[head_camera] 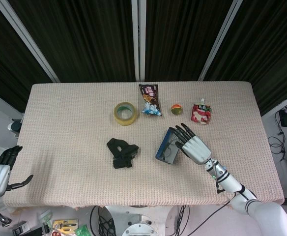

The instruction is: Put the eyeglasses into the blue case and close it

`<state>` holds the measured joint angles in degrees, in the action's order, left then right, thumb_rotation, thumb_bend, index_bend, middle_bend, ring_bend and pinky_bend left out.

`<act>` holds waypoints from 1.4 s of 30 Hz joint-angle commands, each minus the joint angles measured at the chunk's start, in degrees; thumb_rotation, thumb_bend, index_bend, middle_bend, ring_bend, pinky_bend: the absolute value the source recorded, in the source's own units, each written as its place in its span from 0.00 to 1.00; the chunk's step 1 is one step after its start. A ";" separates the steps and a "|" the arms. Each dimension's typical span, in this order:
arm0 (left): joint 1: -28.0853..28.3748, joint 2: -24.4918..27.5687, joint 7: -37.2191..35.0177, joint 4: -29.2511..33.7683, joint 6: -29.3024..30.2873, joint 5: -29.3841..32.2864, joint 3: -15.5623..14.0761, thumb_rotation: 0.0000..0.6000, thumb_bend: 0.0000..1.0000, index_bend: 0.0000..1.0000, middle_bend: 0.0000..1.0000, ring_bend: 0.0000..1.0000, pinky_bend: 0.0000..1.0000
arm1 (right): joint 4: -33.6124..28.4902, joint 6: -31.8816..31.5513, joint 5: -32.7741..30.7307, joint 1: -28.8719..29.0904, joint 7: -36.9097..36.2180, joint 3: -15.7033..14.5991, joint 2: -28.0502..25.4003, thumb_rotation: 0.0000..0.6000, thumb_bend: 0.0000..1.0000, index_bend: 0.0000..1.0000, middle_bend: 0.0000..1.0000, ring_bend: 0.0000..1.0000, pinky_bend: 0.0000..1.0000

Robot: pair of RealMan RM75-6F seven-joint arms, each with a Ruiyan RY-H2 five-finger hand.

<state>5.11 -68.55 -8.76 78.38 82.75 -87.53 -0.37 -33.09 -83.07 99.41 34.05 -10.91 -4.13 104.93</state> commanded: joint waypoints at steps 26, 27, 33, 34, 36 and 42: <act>-0.36 0.09 -0.83 -0.63 -0.77 0.91 -0.26 0.64 0.18 0.05 0.08 0.09 0.24 | 0.07 3.12 1.68 2.02 3.71 0.43 2.17 1.00 0.37 0.82 0.01 0.00 0.00; -0.38 0.08 -0.91 -0.71 -0.73 0.89 -0.25 0.64 0.18 0.05 0.08 0.09 0.24 | 0.79 3.03 1.73 2.11 3.29 0.41 2.60 1.00 0.37 0.72 0.00 0.00 0.00; -0.51 0.23 -1.12 -0.90 -0.55 0.90 -0.20 0.64 0.18 0.05 0.08 0.09 0.24 | 4.37 1.63 1.36 2.30 0.51 0.87 5.23 1.00 0.28 0.00 0.00 0.00 0.00; -0.51 0.24 -1.13 -0.89 -0.53 0.87 -0.20 0.64 0.18 0.05 0.08 0.09 0.24 | 4.83 0.96 1.37 2.31 -0.15 0.98 5.57 1.00 0.26 0.00 0.00 0.00 0.00; -0.51 0.25 -1.12 -0.86 -0.52 0.83 -0.20 0.64 0.18 0.05 0.08 0.09 0.24 | 5.98 -0.27 1.43 2.37 -1.54 1.08 6.24 1.00 0.22 0.00 0.00 0.00 0.00; -0.45 0.36 -0.88 -0.50 -0.38 0.67 -0.10 0.64 0.18 0.05 0.08 0.09 0.24 | 7.97 -1.63 1.02 2.38 -3.44 1.32 6.89 1.00 0.19 0.00 0.00 0.00 0.00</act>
<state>4.66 -68.21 -9.67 77.86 82.35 -86.84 -0.48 -25.27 -84.48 100.54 36.44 -14.21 -2.91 111.77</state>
